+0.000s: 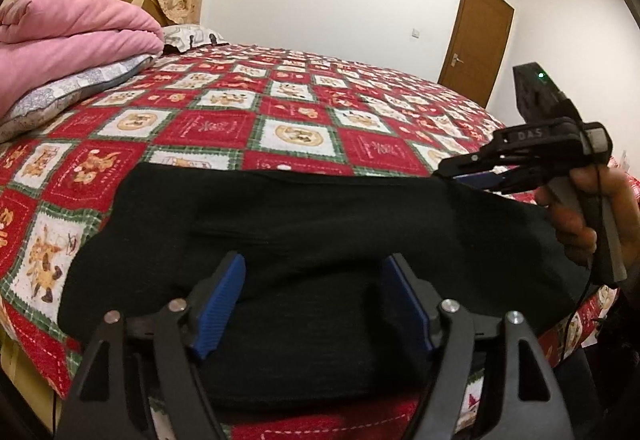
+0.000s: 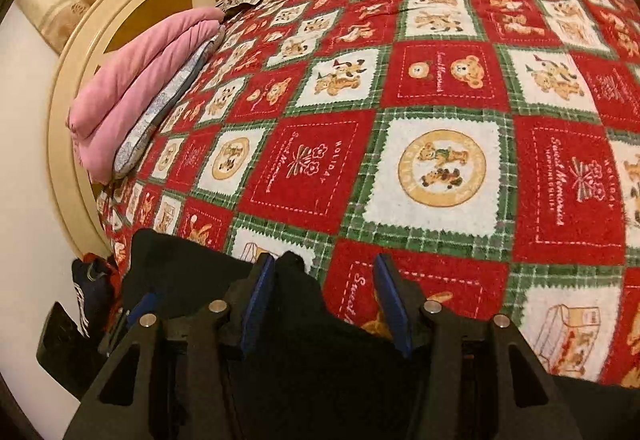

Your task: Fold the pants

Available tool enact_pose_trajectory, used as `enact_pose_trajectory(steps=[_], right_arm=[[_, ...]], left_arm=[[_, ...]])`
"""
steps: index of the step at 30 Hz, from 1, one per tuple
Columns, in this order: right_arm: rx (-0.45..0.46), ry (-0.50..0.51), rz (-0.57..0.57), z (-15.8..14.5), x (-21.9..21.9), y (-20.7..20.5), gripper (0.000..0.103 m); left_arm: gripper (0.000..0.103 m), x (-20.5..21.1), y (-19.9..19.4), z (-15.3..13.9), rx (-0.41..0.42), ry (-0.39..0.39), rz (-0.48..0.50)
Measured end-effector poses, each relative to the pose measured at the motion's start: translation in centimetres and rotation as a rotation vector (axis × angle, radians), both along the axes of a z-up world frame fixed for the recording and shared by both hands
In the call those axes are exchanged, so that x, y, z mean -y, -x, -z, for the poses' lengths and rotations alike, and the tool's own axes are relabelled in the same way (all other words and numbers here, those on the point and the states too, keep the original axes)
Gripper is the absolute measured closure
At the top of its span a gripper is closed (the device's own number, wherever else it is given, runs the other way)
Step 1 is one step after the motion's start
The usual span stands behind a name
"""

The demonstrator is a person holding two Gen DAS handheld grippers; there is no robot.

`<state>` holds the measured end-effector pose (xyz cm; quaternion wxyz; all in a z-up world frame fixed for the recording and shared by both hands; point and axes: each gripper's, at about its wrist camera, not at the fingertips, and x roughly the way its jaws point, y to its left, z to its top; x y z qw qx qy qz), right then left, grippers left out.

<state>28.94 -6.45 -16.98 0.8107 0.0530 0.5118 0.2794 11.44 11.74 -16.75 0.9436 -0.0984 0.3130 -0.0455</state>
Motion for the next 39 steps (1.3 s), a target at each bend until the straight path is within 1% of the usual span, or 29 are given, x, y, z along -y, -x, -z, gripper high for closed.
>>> enact_pose_trajectory(steps=[2,5,7,9,10,11,12,13,17,19,22,25,27,28,29,30,31,35,36,37,39], right_arm=[[-0.009,-0.018,0.0,-0.1,0.1,-0.2,0.069],[0.008,-0.028,-0.016,-0.5,-0.2,0.2,0.07],[0.0,-0.033,-0.034,-0.3,-0.7,0.4,0.07],[-0.008,-0.007,-0.05,0.1,-1.5,0.6,0.07],[0.0,0.007,-0.056,0.2,-1.9,0.8,0.077],[0.011,0.024,-0.063,0.3,-2.3,0.9,0.086],[0.023,0.039,-0.063,0.2,-2.6,1.1,0.089],[0.036,0.045,-0.061,0.0,-2.7,1.2,0.095],[0.08,0.018,-0.044,-1.2,-2.9,1.2,0.098],[0.083,0.012,-0.043,-1.6,-3.1,1.1,0.098],[0.092,0.043,-0.033,-1.3,-3.4,0.4,0.099],[0.024,0.04,-0.03,0.6,-3.1,-0.8,0.099],[0.042,0.026,-0.044,0.5,-2.8,-0.6,0.098],[0.037,0.019,-0.036,0.3,-2.5,-0.4,0.094],[0.038,0.024,-0.027,0.1,-2.1,-0.3,0.077],[0.062,0.041,-0.006,-0.4,-1.5,0.1,0.065],[0.109,0.068,0.018,-1.1,-0.6,0.8,0.046],[0.264,0.136,0.033,-4.0,2.8,4.6,0.046],[0.297,0.157,0.033,-4.5,3.8,6.1,0.046],[0.319,0.174,0.027,-4.8,4.5,7.5,0.046],[0.355,0.221,0.007,-4.7,5.8,10.5,0.046]], left_arm=[[0.022,0.2,-0.1,0.0,-0.003,-0.007,0.005],[0.018,0.6,-0.2,0.0,-0.009,-0.029,0.009],[0.018,0.7,-0.2,0.1,-0.01,-0.037,0.012],[0.018,0.7,-0.1,0.1,-0.01,-0.035,0.013],[0.018,0.7,-0.2,0.1,-0.01,-0.035,0.013],[0.018,0.8,-0.1,0.1,-0.01,-0.034,0.013],[0.018,0.8,-0.1,0.1,-0.01,-0.035,0.013],[0.018,0.8,-0.1,0.1,-0.011,-0.036,0.014],[0.018,0.7,-0.2,0.1,-0.01,-0.035,0.013],[0.018,0.7,-0.2,0.1,-0.01,-0.035,0.014],[0.018,0.7,-0.2,0.1,-0.01,-0.034,0.014],[0.018,0.8,-0.2,0.1,-0.01,-0.032,0.018],[0.018,0.6,-0.2,0.0,-0.007,-0.022,0.017],[0.018,0.4,-0.1,-0.1,-0.007,-0.018,0.013],[0.018,0.3,-0.1,-0.3,-0.009,-0.019,0.003],[0.018,0.0,0.0,-0.6,-0.011,-0.028,-0.017],[0.018,-0.3,0.1,-0.8,-0.008,-0.039,-0.038],[0.018,-2.1,0.4,-1.3,0.017,-0.036,-0.087],[0.018,-2.4,0.4,-1.2,0.008,-0.061,-0.122],[0.018,-2.7,0.5,-1.3,0.01,-0.068,-0.144],[0.017,-3.3,0.6,-1.4,0.033,-0.026,-0.136]])
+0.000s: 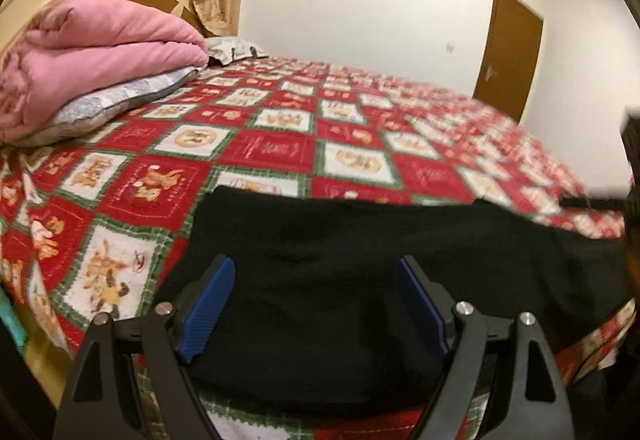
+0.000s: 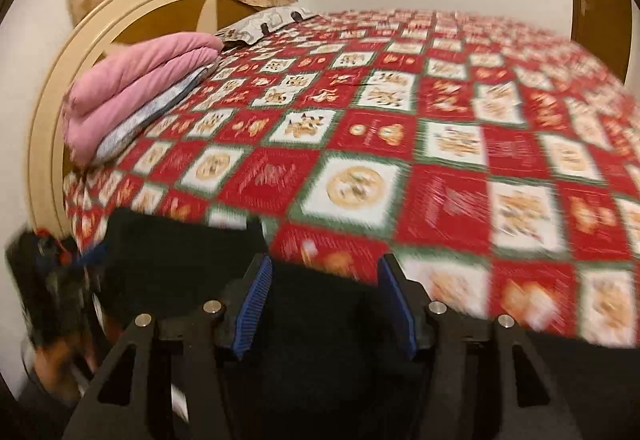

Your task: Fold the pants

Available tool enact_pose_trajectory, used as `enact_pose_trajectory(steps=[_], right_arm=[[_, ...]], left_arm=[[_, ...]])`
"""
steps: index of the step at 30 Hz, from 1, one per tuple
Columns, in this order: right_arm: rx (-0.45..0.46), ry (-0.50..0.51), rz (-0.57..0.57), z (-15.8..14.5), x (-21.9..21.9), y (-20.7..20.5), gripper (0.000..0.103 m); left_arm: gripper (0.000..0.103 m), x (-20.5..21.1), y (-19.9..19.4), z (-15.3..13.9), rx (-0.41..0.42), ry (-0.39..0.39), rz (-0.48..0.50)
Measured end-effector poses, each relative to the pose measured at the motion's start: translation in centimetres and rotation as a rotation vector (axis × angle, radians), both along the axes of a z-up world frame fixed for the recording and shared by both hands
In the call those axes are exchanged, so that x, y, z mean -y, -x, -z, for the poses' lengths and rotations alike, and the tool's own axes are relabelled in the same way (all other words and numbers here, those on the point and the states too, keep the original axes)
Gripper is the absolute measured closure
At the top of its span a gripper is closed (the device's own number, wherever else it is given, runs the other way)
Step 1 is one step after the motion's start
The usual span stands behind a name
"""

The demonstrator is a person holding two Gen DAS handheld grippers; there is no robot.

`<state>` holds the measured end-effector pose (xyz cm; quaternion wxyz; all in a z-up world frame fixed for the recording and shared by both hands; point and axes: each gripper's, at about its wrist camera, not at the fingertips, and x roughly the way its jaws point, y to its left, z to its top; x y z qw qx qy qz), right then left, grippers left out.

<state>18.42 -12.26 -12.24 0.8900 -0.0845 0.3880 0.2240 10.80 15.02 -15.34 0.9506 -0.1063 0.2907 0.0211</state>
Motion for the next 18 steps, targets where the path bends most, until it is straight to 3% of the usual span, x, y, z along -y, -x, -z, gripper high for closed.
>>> enact_pose_trajectory(steps=[2,6,8,13,18], right_arm=[[0.007,0.084,-0.016,1.3,0.7,2.8,0.046],[-0.064,0.219,-0.029,5.8,1.8,6.2,0.046],[-0.028,0.238,-0.031,6.9,2.9,7.9,0.046],[-0.019,0.23,-0.023,6.4,3.5,9.0,0.046],[0.037,0.2,0.019,4.3,5.0,9.2,0.046]], left_arm=[[0.017,-0.1,-0.2,0.2,-0.012,-0.003,0.0],[0.017,0.4,-0.7,1.1,-0.066,-0.107,-0.022],[0.017,0.7,-0.5,1.2,-0.075,-0.151,-0.027],[0.017,0.8,0.1,1.1,-0.081,-0.154,-0.033],[0.017,0.6,0.9,0.5,-0.072,-0.1,-0.038]])
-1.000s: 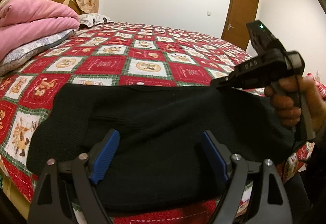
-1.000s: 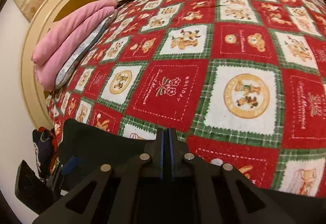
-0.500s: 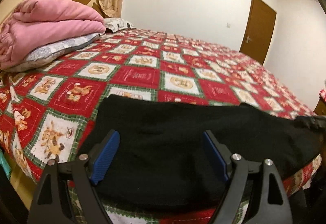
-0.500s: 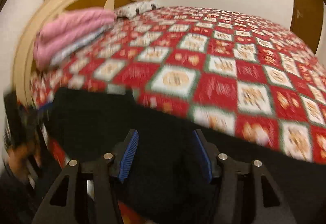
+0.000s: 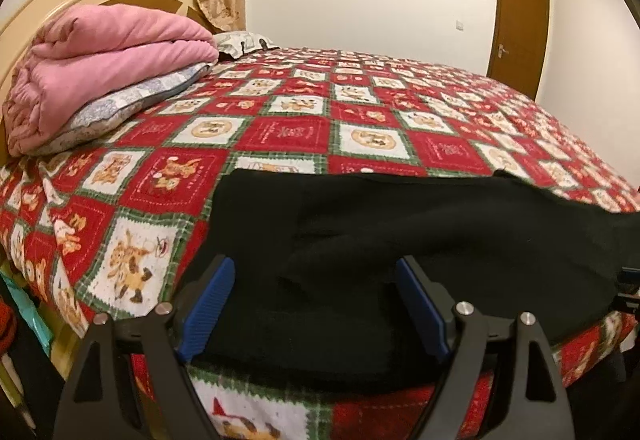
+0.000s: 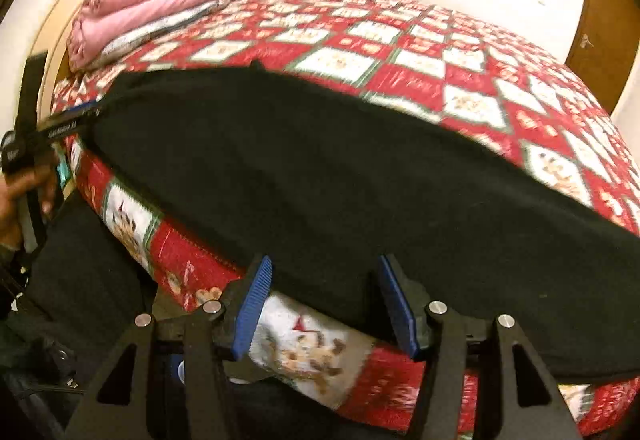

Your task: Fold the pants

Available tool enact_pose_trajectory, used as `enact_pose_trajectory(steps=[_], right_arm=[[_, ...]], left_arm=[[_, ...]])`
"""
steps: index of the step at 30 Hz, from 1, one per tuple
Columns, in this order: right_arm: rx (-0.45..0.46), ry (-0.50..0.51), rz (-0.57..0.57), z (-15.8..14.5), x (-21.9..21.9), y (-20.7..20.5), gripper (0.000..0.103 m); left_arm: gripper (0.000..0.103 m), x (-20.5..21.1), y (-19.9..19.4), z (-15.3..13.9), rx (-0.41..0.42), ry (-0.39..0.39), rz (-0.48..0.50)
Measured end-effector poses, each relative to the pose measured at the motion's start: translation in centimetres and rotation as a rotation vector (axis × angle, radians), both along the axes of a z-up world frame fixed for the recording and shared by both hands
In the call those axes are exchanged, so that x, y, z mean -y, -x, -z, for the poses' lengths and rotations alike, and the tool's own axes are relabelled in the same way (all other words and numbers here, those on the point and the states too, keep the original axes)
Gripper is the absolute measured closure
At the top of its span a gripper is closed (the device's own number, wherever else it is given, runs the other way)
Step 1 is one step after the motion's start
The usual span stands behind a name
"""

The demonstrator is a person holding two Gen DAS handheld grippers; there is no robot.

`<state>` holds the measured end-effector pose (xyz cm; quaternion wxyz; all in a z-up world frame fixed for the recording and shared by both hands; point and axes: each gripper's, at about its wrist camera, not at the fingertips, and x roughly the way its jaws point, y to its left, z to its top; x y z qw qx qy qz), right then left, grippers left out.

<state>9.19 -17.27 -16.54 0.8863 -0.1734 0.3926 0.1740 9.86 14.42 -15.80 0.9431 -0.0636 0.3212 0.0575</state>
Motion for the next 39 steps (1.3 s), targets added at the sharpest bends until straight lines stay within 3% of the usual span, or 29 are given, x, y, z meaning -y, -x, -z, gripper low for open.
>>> enact_pose_trajectory(steps=[3,5,8,14,18,22,25,28,30,35,39], right_arm=[[0.013,-0.021,0.102,-0.9,2.9,-1.2,0.046],[-0.051,-0.024,0.199,-0.4,5.6,-2.7,0.046],[-0.048,-0.118,0.235,-1.6,8.3,-2.8,0.046],[0.062,-0.098,0.376,-5.3,15.2,-2.8,0.046],[0.134,-0.196,0.553,-8.3,22.6,-2.0,0.046],[0.134,-0.252,0.665,-8.4,27.5,-1.0,0.046],[0.154,-0.258,0.639,-7.6,28.5,0.0,0.046],[0.16,-0.192,0.623,-7.6,27.5,0.0,0.046],[0.157,-0.18,0.615,-7.6,27.8,0.2,0.046],[0.151,-0.259,0.625,-8.3,29.3,1.2,0.046],[0.229,-0.318,0.674,-9.7,30.9,2.6,0.046]], left_arm=[[0.017,0.2,0.0,-0.1,0.006,0.072,0.015],[0.013,1.1,-0.3,0.0,-0.007,0.061,0.034],[0.012,2.4,-0.4,-0.2,-0.015,0.049,0.061],[0.012,5.5,-1.5,-2.1,-0.011,0.07,0.171],[0.011,9.2,-2.0,-3.3,0.0,0.053,0.283],[0.011,12.6,-2.8,-3.1,-0.015,0.054,0.374],[0.011,14.7,-3.5,-1.8,-0.059,0.027,0.403],[0.011,15.8,-3.9,0.2,-0.136,0.021,0.399],[0.009,16.4,-3.5,0.3,-0.123,-0.033,0.402],[0.008,16.8,-3.5,-0.1,-0.152,-0.039,0.399],[0.008,17.9,-4.0,-1.6,-0.133,-0.032,0.424]])
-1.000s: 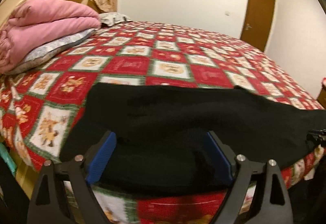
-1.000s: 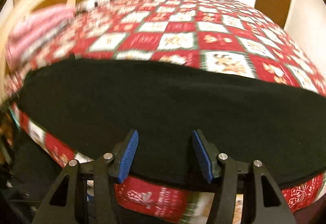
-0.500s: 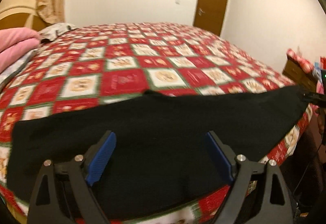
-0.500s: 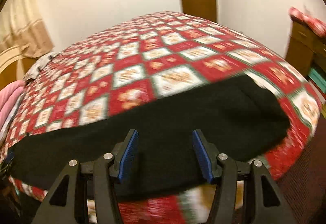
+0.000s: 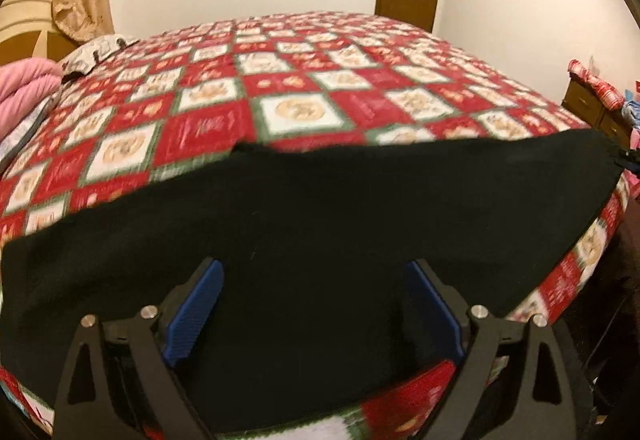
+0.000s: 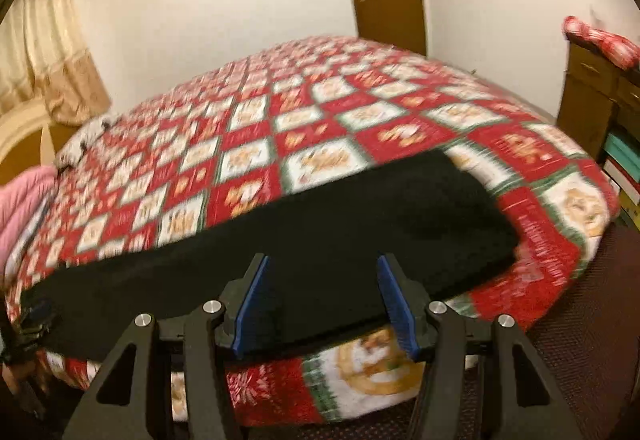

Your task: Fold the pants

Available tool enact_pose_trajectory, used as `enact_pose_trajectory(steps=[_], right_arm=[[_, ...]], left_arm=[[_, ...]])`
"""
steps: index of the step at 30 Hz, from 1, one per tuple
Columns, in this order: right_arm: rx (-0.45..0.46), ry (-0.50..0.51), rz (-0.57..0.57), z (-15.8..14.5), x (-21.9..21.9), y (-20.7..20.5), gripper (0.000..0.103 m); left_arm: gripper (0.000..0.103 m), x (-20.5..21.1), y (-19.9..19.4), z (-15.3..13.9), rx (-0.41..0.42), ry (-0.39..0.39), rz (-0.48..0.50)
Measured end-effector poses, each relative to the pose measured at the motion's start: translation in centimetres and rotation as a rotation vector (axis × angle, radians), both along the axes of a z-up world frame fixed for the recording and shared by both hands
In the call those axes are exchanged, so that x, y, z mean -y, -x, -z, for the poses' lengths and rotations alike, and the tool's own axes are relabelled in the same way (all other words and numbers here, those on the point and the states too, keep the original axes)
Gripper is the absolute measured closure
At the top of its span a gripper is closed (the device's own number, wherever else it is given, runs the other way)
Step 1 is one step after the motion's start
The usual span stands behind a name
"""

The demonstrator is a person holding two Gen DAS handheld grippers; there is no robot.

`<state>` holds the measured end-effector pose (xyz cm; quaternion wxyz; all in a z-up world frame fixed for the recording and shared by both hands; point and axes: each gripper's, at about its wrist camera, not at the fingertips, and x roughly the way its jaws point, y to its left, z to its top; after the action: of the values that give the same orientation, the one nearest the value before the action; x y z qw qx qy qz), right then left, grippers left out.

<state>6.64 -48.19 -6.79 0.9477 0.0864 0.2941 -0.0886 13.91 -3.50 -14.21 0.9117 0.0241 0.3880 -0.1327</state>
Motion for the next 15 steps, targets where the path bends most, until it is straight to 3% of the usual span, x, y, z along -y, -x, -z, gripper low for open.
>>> enact_pose_trajectory(steps=[8,15], right_arm=[[0.089,-0.042,0.07,-1.7,1.7,1.3,0.046],[0.138,-0.06,0.16,-2.3,3.7,2.4,0.046]], left_arm=[[0.008,4.1,-1.6,-3.5,0.037,0.014,0.076],[0.008,7.6,-3.2,-3.2,0.001,0.033,0.093]])
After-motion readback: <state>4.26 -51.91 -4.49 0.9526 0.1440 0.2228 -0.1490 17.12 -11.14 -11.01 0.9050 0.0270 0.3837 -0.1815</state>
